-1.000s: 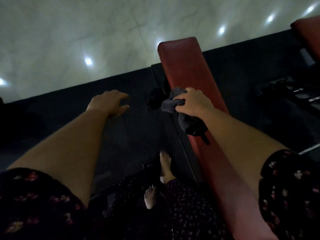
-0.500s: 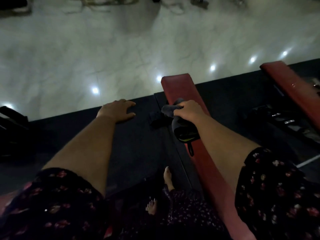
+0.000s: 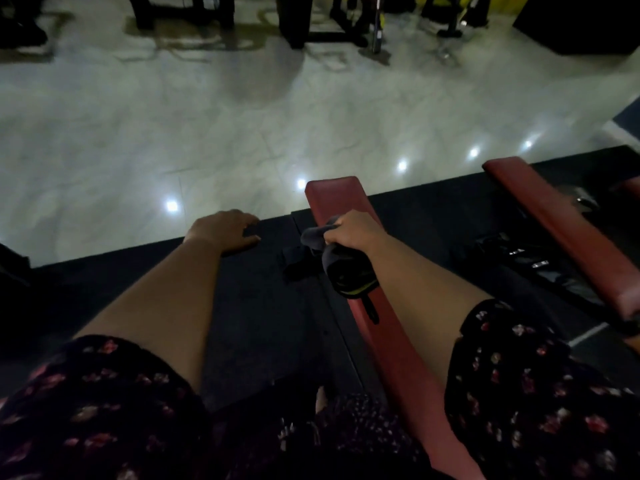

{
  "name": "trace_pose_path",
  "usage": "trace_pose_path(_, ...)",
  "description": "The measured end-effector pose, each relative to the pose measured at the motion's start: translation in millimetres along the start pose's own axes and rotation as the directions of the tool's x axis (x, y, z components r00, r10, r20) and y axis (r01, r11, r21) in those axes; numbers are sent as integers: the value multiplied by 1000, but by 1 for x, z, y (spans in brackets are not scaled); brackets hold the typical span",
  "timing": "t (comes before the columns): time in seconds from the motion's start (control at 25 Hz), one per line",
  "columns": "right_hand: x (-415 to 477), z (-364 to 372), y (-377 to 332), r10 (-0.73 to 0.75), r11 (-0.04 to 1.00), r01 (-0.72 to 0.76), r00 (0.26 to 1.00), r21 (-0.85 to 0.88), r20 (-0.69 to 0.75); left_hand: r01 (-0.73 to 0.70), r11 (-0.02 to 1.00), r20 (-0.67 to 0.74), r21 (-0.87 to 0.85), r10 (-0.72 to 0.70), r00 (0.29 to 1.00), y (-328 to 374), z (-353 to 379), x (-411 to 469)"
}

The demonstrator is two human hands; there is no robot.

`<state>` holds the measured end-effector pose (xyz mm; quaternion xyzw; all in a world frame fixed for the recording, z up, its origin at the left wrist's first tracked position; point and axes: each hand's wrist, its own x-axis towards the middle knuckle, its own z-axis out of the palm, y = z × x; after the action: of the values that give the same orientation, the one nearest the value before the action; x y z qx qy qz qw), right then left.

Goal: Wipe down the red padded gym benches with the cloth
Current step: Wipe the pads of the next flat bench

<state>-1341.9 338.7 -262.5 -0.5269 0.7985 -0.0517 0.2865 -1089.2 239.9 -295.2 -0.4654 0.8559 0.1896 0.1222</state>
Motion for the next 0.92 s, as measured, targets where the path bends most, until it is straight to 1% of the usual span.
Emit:
trace_pose_path(0.16, -6, -9, 31, 57, 998, -57, 998, 2, -11, -55, 997, 17, 57, 54, 998, 35, 2, 19)
trace_pose_path(0.28, -14, -19, 65, 157, 987, -158, 987, -27, -45, -161, 985, 37, 68, 159, 987, 77, 4, 35)
trace_pose_path(0.4, -24, -28, 95, 244, 969, -246, 967, -21, -74, -229, 965, 49, 130, 224, 973, 117, 2, 48)
trace_pose_path(0.52, -40, -33, 131, 280, 960, -281, 957, -2, -78, -316, 930, 52, 186, 312, 949, 164, -2, 64)
trace_pose_path(0.6, -54, -35, 158, 304, 952, -305, 948, 0, -90, -352, 922, 44, 163, 349, 936, 203, -2, 74)
trace_pose_path(0.68, -70, -35, 182, 341, 940, -340, 933, 31, -115, -407, 897, 56, 173, 403, 913, 238, 5, 79)
trace_pose_path(0.8, -106, -35, 223, 405, 914, -395, 904, 95, -139, -511, 827, 119, 234, 497, 860, 296, 23, 78)
trace_pose_path(0.92, -150, -39, 264, 468, 883, -466, 874, 49, -132, -578, 769, 170, 274, 553, 816, 350, 41, 61)
